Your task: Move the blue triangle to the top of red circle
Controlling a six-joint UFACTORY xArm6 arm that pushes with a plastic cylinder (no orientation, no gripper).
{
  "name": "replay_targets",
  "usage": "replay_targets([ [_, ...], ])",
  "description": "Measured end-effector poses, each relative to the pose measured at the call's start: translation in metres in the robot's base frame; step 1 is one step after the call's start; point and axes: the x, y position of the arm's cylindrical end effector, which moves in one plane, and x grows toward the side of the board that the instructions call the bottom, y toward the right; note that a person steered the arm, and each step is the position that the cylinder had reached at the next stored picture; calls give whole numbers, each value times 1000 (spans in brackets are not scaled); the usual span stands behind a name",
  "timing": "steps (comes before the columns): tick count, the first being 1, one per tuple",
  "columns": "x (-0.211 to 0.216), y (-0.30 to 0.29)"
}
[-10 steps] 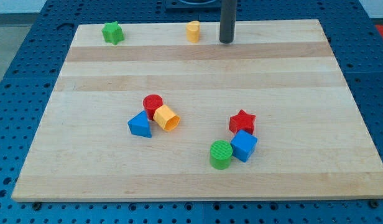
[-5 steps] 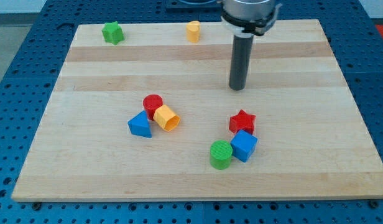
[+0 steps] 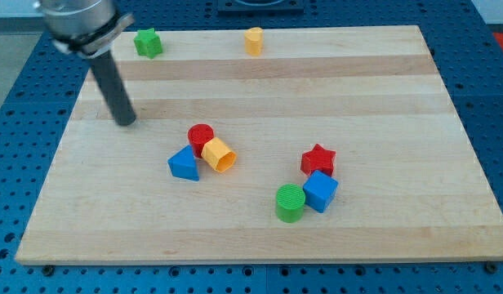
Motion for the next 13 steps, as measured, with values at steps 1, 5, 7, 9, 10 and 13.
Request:
replay_targets([
  [1, 56, -4],
  [5, 100, 105],
  [7, 82, 86],
  [9, 94, 129],
  [10, 97, 158],
  [13, 61, 98],
])
